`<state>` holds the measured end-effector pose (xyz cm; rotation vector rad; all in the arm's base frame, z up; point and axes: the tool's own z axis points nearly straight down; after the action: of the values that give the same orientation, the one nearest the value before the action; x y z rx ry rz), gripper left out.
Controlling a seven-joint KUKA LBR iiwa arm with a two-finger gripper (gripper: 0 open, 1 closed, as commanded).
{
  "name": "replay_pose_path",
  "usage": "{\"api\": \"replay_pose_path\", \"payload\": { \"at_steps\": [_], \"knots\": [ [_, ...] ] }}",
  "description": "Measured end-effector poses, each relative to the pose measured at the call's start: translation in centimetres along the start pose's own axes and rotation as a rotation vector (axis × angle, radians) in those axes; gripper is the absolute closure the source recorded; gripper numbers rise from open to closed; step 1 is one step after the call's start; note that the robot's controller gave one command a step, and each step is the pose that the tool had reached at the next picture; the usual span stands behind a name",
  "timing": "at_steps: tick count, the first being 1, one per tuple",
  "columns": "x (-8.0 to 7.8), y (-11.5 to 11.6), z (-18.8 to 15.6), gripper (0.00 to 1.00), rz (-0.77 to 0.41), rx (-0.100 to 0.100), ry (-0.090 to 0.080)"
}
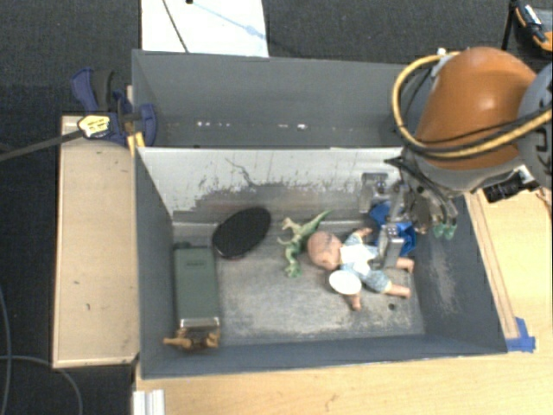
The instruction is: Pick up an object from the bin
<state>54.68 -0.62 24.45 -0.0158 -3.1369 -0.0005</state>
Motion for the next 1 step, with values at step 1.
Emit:
{"api": "replay_pose_path", "payload": {
  "at_steps": [1],
  "knots": [
    [-0.11,0.0,-0.47,0.0,0.0,0.0,-0.008]
  ]
}}
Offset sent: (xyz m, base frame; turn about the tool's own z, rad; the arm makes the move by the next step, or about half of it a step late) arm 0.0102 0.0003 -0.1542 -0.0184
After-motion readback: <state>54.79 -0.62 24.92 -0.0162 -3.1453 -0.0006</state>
